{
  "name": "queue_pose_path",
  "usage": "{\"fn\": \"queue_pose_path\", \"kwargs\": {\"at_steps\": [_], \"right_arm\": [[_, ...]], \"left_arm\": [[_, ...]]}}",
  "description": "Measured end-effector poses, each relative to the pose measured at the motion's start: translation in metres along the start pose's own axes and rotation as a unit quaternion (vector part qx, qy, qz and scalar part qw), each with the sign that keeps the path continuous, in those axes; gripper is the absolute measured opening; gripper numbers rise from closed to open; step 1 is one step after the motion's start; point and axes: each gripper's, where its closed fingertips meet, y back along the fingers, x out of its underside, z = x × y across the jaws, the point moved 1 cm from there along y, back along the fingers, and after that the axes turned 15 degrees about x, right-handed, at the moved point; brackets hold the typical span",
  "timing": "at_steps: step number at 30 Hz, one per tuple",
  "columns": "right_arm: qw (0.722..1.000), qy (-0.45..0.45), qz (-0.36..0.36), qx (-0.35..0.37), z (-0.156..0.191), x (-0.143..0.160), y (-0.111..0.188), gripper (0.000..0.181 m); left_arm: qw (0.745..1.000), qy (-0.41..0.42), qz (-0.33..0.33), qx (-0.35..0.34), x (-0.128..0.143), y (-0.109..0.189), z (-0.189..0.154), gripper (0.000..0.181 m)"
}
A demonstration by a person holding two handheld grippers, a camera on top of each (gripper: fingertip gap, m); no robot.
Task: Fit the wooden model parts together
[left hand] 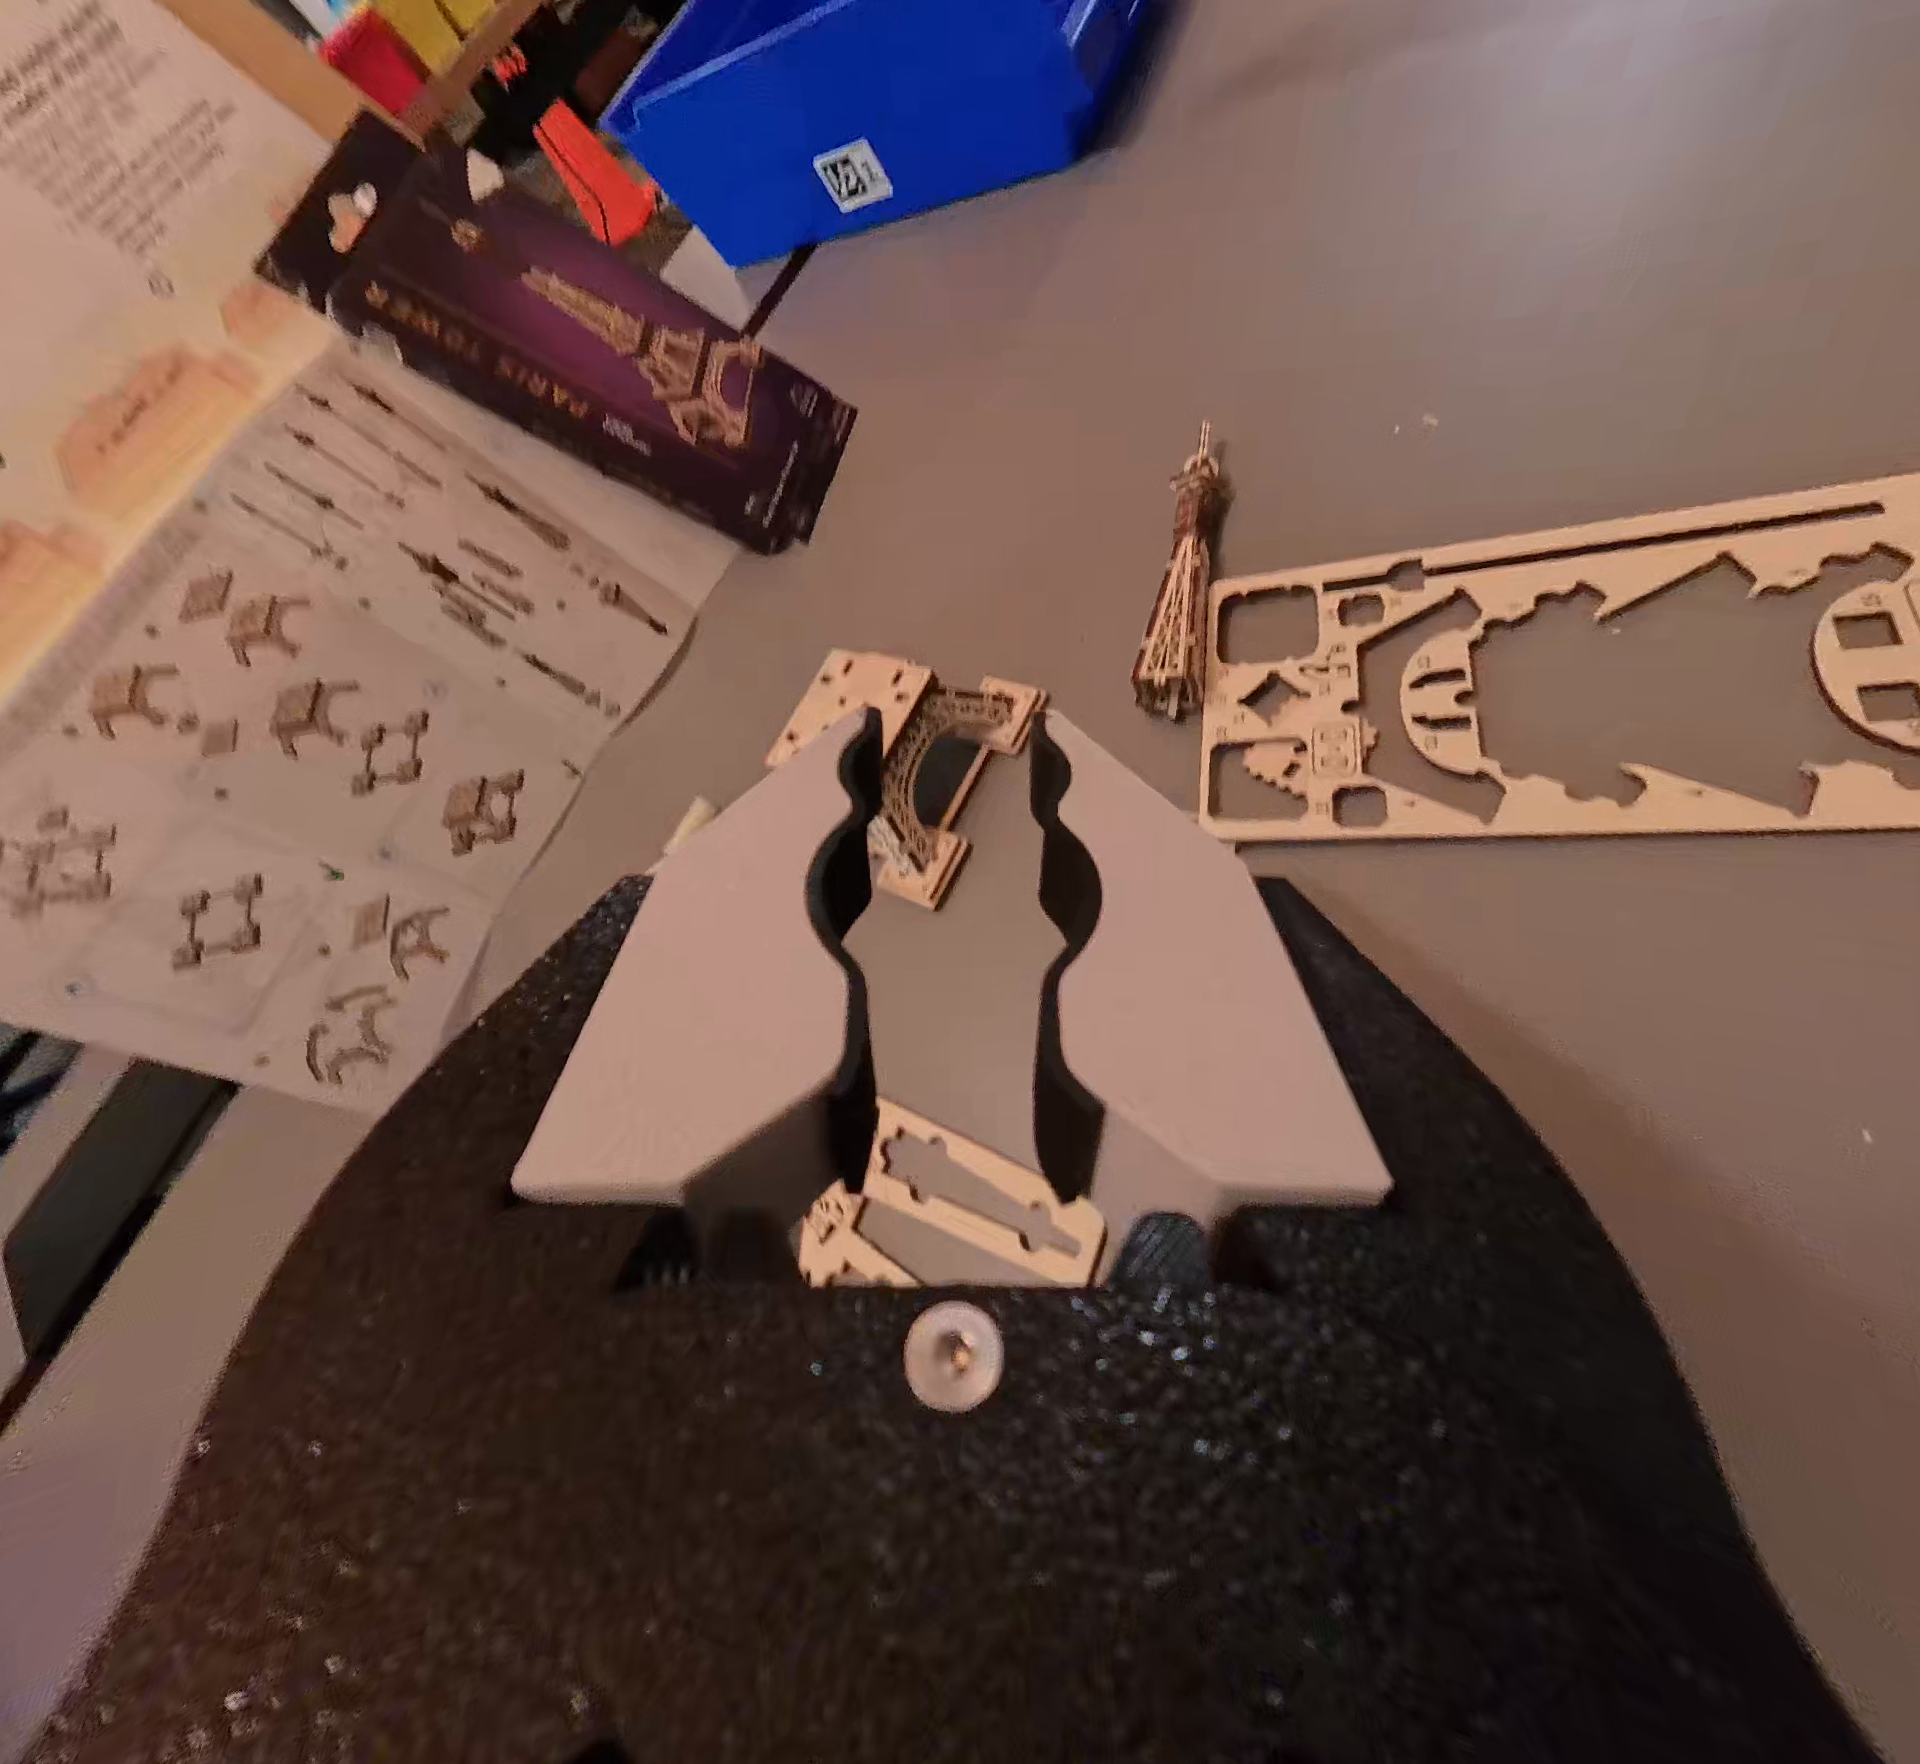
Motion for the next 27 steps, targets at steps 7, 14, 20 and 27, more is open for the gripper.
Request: {"fn": "queue_pose_path", "kwargs": {"at_steps": [7,14,20,27], "right_arm": [[0.987,-0.146,0.066,0.007,-0.085,-0.010,-0.073,0.045],[0.995,-0.078,0.003,0.061,-0.089,0.003,-0.028,0.078],[1.000,-0.008,-0.016,0.010,-0.023,0.042,0.031,0.078],[0.994,0.014,0.028,-0.100,0.064,0.101,0.064,0.077]], "left_arm": [[0.993,0.098,0.035,-0.047,0.043,0.005,0.025,0.021],[0.946,0.267,0.065,-0.172,0.125,0.033,0.124,0.024],[0.894,0.393,0.093,-0.194,0.193,0.021,0.204,0.033],[0.886,0.414,0.118,-0.170,0.206,0.010,0.197,0.016]]}}
